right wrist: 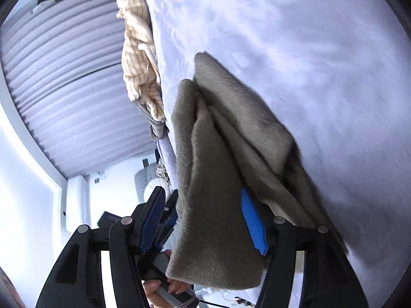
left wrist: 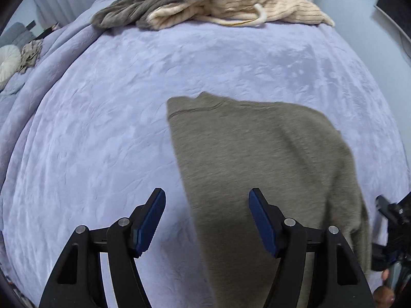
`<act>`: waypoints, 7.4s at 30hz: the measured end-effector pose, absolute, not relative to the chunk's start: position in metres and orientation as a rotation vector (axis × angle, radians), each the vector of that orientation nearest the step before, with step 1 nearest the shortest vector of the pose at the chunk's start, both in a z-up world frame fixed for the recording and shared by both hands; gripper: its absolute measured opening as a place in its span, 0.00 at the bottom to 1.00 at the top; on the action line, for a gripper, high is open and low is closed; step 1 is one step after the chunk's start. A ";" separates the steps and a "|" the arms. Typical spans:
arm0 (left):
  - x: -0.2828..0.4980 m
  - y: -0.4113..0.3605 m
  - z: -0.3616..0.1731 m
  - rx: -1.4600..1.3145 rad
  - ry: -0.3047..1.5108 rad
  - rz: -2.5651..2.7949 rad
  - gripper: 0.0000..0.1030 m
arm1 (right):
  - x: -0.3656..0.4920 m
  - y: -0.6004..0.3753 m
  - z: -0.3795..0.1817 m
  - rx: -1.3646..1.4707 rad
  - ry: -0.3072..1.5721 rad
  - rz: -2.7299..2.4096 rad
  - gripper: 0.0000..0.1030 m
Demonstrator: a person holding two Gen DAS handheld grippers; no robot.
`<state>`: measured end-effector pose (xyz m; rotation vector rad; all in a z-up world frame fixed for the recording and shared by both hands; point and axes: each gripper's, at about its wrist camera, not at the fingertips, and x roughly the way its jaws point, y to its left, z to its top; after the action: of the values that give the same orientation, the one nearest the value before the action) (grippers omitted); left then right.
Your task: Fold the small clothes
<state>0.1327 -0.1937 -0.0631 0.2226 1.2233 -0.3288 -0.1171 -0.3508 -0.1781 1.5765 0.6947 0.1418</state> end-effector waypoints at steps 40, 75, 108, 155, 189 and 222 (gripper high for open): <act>0.063 -0.185 -0.077 0.332 1.293 -0.477 0.86 | -0.093 -0.273 -0.059 0.452 1.057 0.011 0.25; 0.028 -0.146 -0.113 0.068 1.560 -0.686 0.32 | -0.176 -0.327 -0.143 0.895 1.131 -0.209 0.14; 0.020 -0.119 -0.071 0.223 1.410 -0.442 0.96 | -0.152 -0.325 -0.090 0.780 1.098 -0.247 0.66; 0.074 -0.149 -0.101 0.158 1.511 -0.422 0.96 | -0.124 -0.357 -0.118 0.872 1.176 -0.229 0.57; 0.149 -0.223 -0.147 -0.073 1.591 -0.617 0.99 | 0.017 -0.374 -0.167 0.823 1.311 0.229 0.74; 0.072 -0.075 -0.028 -0.108 1.428 -0.731 0.44 | -0.032 -0.237 -0.096 1.052 1.151 0.367 0.31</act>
<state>0.0724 -0.0751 -0.0280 -0.1081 1.4277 -0.7307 -0.0316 -0.2366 -0.0955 1.0516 1.1513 0.3668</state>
